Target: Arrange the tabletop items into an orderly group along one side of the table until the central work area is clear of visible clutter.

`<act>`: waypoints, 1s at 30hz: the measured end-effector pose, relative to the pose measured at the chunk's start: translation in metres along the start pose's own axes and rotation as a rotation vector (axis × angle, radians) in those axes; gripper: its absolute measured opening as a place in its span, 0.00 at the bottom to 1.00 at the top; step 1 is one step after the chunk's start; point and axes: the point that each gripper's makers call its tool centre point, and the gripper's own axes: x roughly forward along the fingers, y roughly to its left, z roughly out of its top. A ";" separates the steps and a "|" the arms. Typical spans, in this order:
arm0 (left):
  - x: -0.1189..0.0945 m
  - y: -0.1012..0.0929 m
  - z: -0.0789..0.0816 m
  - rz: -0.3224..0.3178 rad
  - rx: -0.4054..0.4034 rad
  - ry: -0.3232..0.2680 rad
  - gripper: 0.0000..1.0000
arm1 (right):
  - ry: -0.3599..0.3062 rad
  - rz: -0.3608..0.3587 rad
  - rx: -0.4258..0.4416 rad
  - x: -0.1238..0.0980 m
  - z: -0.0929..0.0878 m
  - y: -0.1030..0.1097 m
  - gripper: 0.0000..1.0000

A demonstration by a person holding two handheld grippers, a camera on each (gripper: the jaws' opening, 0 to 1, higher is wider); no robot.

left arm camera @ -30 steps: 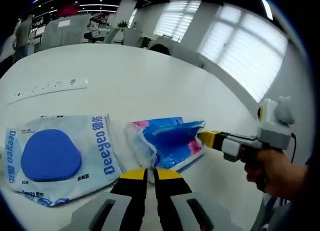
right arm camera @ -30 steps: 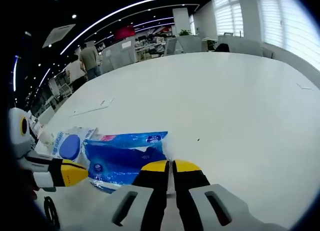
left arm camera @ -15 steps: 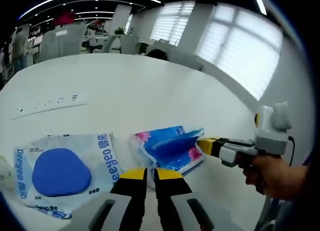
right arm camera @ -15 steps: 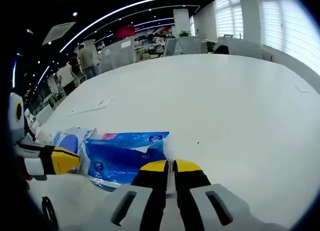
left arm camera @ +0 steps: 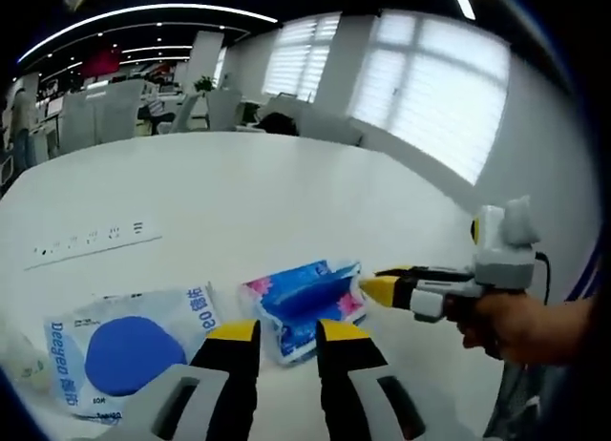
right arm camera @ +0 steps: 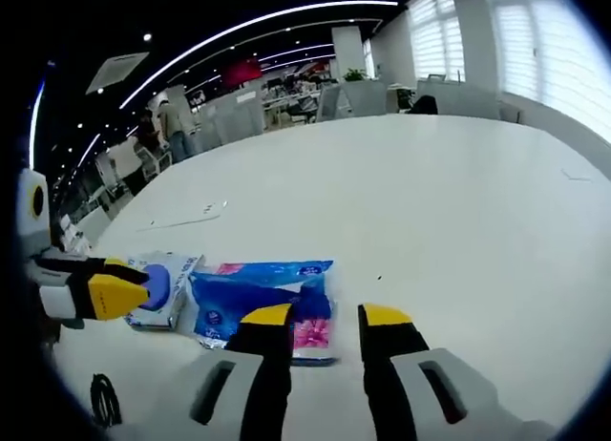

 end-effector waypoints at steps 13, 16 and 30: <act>-0.057 -0.001 -0.009 -0.055 0.056 -0.049 0.43 | -0.043 0.105 -0.042 -0.053 0.005 0.043 0.54; -0.075 0.005 -0.011 -0.054 0.056 -0.064 0.48 | -0.060 0.128 -0.055 -0.063 0.004 0.049 0.62; -0.165 0.057 -0.032 -0.018 0.093 -0.121 0.68 | -0.099 0.170 -0.123 -0.112 -0.003 0.069 0.89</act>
